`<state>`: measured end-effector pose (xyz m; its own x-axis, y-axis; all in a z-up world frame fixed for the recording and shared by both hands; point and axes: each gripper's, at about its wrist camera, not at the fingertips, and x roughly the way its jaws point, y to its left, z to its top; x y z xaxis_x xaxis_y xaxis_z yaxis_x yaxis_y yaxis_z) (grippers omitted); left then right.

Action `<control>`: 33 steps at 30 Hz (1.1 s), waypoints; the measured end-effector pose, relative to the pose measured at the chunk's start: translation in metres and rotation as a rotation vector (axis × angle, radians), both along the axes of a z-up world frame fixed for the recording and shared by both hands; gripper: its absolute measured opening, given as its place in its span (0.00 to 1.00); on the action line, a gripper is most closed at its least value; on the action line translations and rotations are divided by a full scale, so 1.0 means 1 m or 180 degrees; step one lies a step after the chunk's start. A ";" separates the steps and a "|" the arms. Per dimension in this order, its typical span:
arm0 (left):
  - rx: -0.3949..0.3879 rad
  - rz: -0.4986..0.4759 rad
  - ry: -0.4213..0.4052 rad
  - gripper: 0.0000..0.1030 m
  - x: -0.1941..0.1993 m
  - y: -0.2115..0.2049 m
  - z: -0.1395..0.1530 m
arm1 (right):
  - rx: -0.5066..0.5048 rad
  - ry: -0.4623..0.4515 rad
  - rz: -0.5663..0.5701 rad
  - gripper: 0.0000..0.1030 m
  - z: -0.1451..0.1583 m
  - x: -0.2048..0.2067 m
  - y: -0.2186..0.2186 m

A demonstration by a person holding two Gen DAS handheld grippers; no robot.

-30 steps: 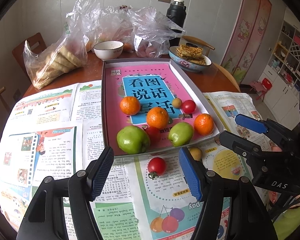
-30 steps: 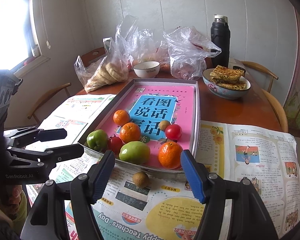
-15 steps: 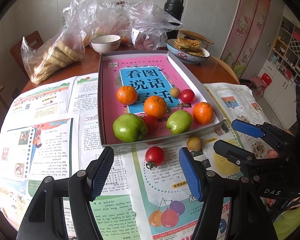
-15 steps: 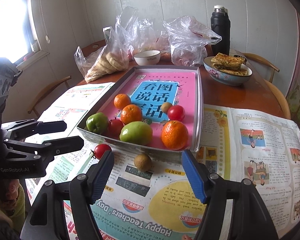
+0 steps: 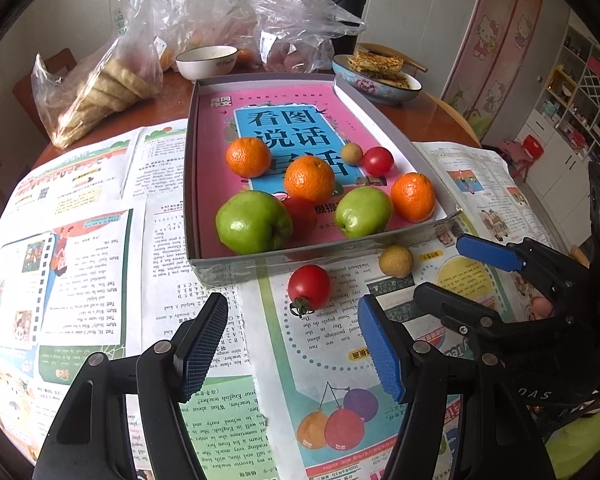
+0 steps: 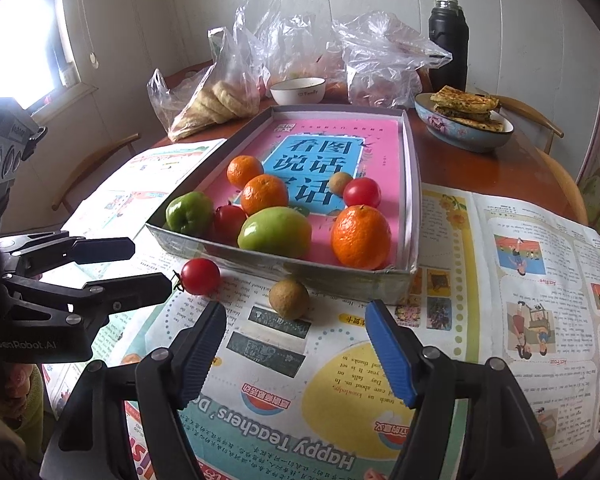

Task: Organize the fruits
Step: 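Withdraw both open tools toward the kiwi and tomato on the newspaper, then close the right tool on the brown kiwi while the left tool grasps the red tomato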

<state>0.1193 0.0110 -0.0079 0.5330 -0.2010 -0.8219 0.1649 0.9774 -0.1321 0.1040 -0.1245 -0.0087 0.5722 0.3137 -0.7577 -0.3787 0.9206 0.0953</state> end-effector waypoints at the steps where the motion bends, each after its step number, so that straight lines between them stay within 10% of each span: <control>1: -0.0003 0.0001 0.0013 0.67 0.001 0.000 -0.001 | -0.0011 0.0010 0.0002 0.69 -0.002 0.001 0.001; 13: -0.0050 0.0060 0.0160 0.67 0.015 0.004 -0.018 | -0.0048 0.0145 0.0012 0.65 -0.017 0.013 0.009; 33: -0.0225 -0.0005 0.0260 0.56 0.029 -0.002 -0.029 | -0.0101 0.0154 0.0126 0.27 -0.027 0.021 0.018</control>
